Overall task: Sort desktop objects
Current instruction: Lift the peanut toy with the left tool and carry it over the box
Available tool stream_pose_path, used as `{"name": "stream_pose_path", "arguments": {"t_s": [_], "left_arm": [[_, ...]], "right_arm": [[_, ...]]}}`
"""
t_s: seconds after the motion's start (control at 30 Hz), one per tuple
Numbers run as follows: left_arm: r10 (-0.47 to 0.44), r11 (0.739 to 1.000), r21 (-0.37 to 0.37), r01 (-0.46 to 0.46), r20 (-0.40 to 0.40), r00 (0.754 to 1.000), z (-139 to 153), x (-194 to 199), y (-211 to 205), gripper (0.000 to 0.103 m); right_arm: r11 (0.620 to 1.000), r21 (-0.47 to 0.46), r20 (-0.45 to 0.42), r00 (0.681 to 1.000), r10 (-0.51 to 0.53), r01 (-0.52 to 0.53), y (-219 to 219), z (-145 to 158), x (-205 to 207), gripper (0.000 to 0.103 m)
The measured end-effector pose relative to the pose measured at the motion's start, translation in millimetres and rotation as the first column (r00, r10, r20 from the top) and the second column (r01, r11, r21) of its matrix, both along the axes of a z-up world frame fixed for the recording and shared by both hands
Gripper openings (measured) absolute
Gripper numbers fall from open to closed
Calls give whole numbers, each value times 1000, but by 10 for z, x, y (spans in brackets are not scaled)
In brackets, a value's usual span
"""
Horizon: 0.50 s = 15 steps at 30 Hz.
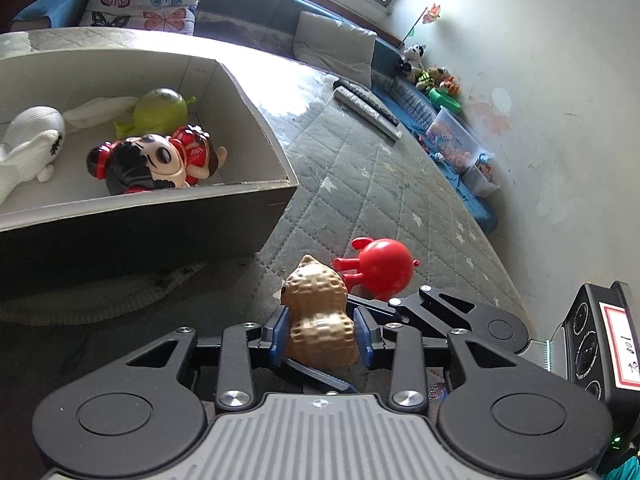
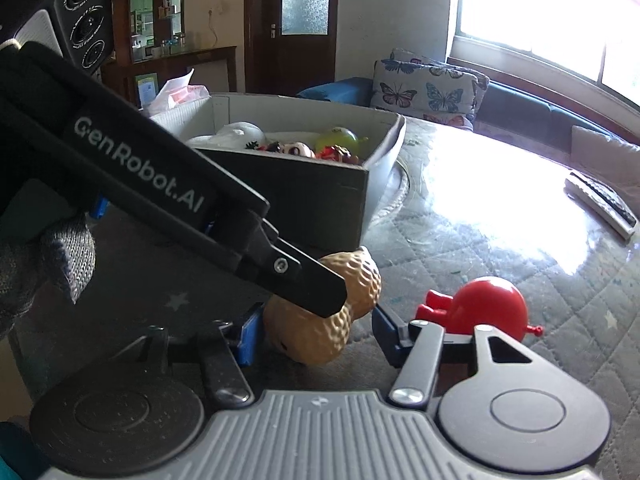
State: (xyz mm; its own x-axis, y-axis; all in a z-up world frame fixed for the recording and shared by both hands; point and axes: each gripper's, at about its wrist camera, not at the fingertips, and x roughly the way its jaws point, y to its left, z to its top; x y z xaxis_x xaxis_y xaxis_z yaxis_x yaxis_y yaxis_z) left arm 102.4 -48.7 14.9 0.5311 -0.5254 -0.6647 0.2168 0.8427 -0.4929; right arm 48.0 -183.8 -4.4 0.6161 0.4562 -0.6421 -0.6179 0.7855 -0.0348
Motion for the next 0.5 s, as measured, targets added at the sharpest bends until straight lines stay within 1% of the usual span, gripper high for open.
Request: {"name": "stream_pose_path", "arguments": {"t_s": [0.13, 0.23, 0.4, 0.5], "left_arm": [[21, 1000, -19, -20, 29, 999, 110, -90, 108, 38], [52, 998, -29, -50, 66, 997, 263, -145, 222, 38], [123, 992, -37, -119, 147, 981, 547, -135, 499, 38], [167, 986, -41, -162, 165, 972, 637, -44, 704, 38]], "right_arm": [[1000, -1, 32, 999, 22, -22, 108, 100, -46, 58], [999, 1, 75, 996, 49, -49, 207, 220, -66, 58], [994, 31, 141, 985, 97, -103, 479, 462, 97, 58], [990, 26, 163, 978, 134, -140, 729, 560, 252, 58]]}}
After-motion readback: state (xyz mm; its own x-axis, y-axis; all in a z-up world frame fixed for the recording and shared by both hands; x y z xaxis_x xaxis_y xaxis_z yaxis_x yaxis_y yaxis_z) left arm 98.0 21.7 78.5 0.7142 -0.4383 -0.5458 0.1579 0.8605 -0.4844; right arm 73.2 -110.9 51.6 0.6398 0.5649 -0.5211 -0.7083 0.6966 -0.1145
